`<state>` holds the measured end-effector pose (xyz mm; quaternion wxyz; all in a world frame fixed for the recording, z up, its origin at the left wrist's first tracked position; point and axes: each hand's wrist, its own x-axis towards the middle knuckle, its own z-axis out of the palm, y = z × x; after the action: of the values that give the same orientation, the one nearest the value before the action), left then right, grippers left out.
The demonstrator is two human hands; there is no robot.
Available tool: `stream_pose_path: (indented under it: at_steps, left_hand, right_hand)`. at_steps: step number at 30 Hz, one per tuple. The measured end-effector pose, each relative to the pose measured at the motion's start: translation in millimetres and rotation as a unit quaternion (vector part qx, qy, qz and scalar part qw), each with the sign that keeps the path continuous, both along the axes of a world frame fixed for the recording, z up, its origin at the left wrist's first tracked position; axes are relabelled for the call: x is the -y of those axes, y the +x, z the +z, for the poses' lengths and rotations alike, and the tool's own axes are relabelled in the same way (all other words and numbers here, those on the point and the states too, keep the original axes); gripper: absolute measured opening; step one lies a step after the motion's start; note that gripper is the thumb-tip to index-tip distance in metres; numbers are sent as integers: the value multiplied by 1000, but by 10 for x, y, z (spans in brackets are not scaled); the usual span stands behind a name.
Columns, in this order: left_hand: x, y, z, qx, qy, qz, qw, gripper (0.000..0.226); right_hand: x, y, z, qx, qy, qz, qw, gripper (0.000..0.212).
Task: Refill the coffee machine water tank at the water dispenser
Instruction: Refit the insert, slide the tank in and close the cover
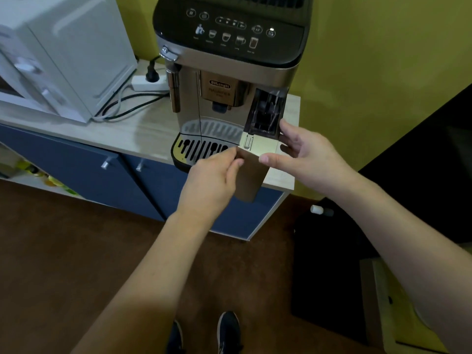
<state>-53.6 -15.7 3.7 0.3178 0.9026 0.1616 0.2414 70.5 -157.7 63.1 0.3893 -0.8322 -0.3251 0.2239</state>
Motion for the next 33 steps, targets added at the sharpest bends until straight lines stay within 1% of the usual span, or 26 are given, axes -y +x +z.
stream_pose_path:
  at_steps: [1, 5, 10, 11, 13, 15, 16, 19, 22, 25, 28, 30, 33]
  left_hand:
    - [-28, 14, -12, 5, 7, -3, 1000, 17]
    - [-150, 111, -33, 12, 9, -21, 1000, 17]
    - [-195, 197, -75, 34, 3, -36, 999, 19]
    - [-192, 218, -84, 41, 1, -34, 999, 19]
    - [-193, 271, -97, 54, -6, -22, 998, 19]
    - [-212, 320, -103, 59, -11, -17, 998, 17]
    - [-226, 337, -103, 60, -12, -19, 998, 16]
    - [-259, 403, -115, 63, -3, -26, 998, 17]
    - [-287, 529, -124, 79, -11, -16, 997, 23]
    - [-321, 692, -134, 94, -48, -7, 994, 25]
    - [-304, 833, -161, 116, -88, 21, 989, 20]
    - [-283, 914, -204, 124, -103, 47, 986, 22]
    - [-261, 1041, -291, 143, -113, 87, 979, 26]
  right_hand:
    - [0, -6, -13, -3, 13, -4, 1000, 107]
    - [-18, 58, -78, -36, 69, -41, 996, 121]
    - [0, 123, -151, -6, 71, -45, 996, 128]
    - [-4, 130, -166, 8, 69, -38, 997, 126]
    - [-33, 141, -173, 44, 54, -18, 997, 113]
    - [-61, 168, -171, 56, 47, -16, 997, 104]
    - [-69, 183, -174, 54, 48, -21, 997, 103]
    - [-98, 241, -191, 51, 60, -46, 996, 108]
    - [-136, 329, -209, 61, 68, -67, 994, 110]
    - [-193, 428, -230, 91, 74, -89, 989, 106]
    - [-255, 562, -264, 131, 68, -106, 983, 100]
    - [-294, 646, -298, 160, 62, -107, 979, 94]
    - [-340, 725, -352, 204, 54, -110, 971, 73]
